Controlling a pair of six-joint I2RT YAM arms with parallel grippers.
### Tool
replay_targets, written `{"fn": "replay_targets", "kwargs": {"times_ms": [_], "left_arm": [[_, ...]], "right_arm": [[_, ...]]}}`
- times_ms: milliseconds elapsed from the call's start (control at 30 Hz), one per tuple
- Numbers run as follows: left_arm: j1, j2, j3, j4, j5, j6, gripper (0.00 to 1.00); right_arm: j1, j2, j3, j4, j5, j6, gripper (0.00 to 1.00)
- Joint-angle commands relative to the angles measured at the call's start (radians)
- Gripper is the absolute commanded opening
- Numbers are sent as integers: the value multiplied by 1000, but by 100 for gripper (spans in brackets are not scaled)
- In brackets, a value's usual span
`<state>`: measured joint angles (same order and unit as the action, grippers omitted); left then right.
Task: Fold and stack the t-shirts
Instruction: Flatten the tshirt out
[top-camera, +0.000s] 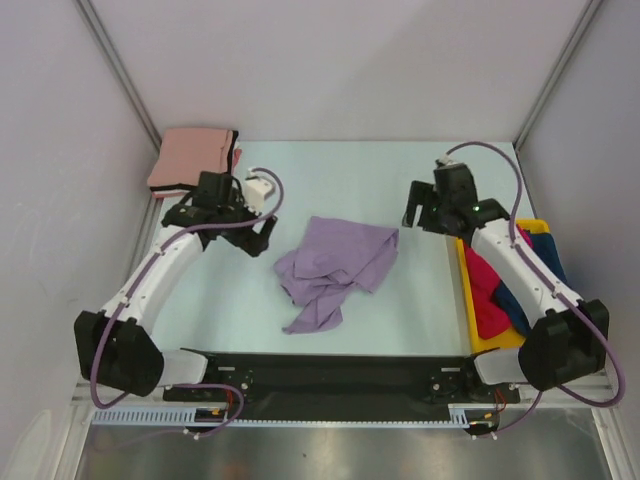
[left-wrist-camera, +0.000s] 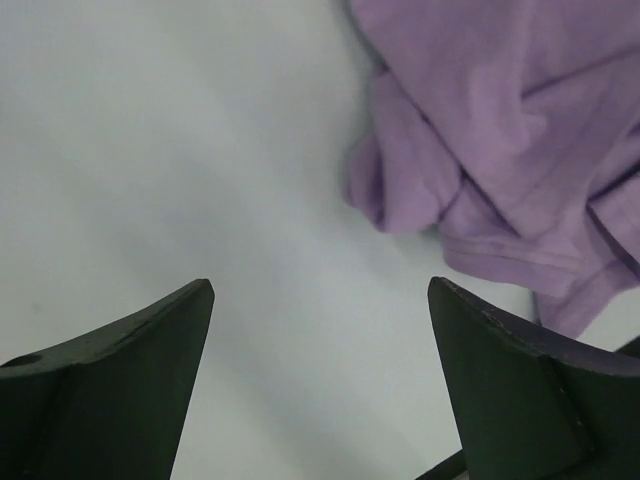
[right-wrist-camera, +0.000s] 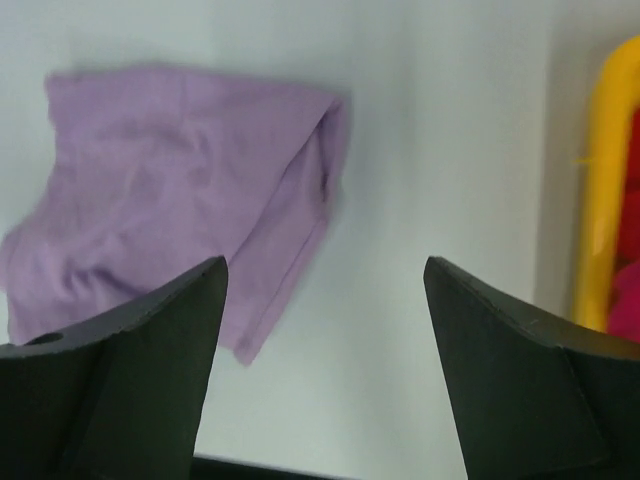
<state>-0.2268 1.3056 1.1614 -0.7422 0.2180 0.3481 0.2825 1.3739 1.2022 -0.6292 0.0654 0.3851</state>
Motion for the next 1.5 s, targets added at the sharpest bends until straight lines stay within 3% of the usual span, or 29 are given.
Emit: {"fn": "replay_targets", "kwargs": {"times_ms": [0,133,233,367,400,467,567,600,667,700,800,900,933,1033,1067,1233,1467], "left_arm": [[-106,29,-25,27,61,86,95],[-294,102,-16,78,89,152,97],[-408,141,-29,135,61,247,98],[-462,247,-32,171,15,299,92],[-462,259,-32,196,-6,299,82],[-462,279,-31,213,-31,305,72],[-460,288,-34,224,-54,318,49],[-459,291,-37,228,-58,318,31],[-442,285,-39,247,-71,296,8],[-433,281,-37,268,-69,263,2],[-372,256,-11,287,-45,178,0],[-303,219,18,294,-29,112,0],[-264,187,26,297,-25,101,0],[-180,138,49,273,-3,63,0],[-157,101,72,262,-2,60,0],[42,-35,150,196,-5,38,0],[222,-101,505,-40,-17,84,0]], "right_arm": [[145,-119,-78,6,88,30,85],[156,-209,-313,121,-7,181,82],[158,-246,-381,177,-36,264,80],[164,-263,-443,207,-56,301,80],[164,-263,-449,207,-56,305,81],[167,-260,-473,221,-88,307,81],[169,-248,-506,275,-98,319,82],[169,-231,-521,289,-96,324,82],[167,-202,-526,354,-96,333,82],[167,-156,-524,384,-104,336,81],[169,-58,-488,483,-139,340,79],[172,100,-380,513,-165,328,68],[172,176,-322,510,-164,325,49],[161,273,-229,461,-142,308,9],[158,301,-160,416,-139,301,0],[153,232,63,249,10,150,0],[135,80,454,57,91,-81,0]]}}
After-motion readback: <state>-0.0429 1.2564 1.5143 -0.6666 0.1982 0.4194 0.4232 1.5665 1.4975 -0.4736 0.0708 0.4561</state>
